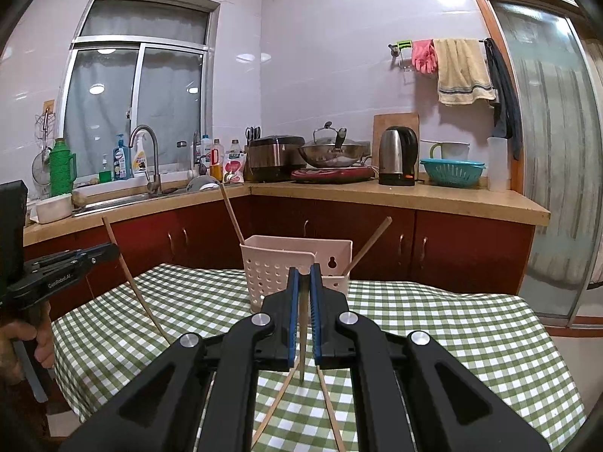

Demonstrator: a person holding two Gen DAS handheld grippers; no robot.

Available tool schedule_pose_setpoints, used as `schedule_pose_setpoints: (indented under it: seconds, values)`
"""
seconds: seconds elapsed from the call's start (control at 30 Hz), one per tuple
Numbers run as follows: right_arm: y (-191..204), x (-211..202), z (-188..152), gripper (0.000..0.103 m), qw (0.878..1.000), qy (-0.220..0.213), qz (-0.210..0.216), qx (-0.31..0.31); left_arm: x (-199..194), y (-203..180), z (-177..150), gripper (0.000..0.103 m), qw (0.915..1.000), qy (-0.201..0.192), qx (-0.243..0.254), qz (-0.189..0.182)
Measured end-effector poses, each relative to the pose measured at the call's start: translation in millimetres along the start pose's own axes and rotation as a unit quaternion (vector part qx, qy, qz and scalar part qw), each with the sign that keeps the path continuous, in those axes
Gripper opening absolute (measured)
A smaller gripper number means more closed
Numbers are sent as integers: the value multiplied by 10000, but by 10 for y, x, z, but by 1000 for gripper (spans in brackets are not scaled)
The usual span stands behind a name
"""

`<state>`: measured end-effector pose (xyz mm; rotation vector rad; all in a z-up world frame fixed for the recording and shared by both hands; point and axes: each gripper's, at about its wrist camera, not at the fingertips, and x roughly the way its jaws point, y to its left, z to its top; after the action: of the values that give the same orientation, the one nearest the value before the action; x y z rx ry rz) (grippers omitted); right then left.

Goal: Organize utensils
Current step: 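Lift both held chopsticks and carry them over the beige basket, then lower both held chopsticks upright into the basket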

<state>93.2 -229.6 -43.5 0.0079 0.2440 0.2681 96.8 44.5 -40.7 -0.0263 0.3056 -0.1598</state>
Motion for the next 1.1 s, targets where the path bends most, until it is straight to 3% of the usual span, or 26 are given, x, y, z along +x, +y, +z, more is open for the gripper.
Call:
schedule_pose_setpoints:
  seconds: [0.27, 0.67, 0.9, 1.1]
  values:
    - [-12, 48, 184, 7, 9999, -39, 88, 117, 25, 16, 192, 6, 9997, -131, -121, -174]
    - [-46, 125, 696, 7, 9979, -609, 197, 16, 61, -197, 777, 6, 9954, -800, 20, -524]
    - [-113, 342, 1129, 7, 9935, -1113, 202, -121, 254, -311, 1170, 6, 9908, -1192, 139, -627]
    - [-227, 699, 1414, 7, 9893, -1445, 183, -108, 603, -330, 1384, 6, 9904, -1249, 111, -590]
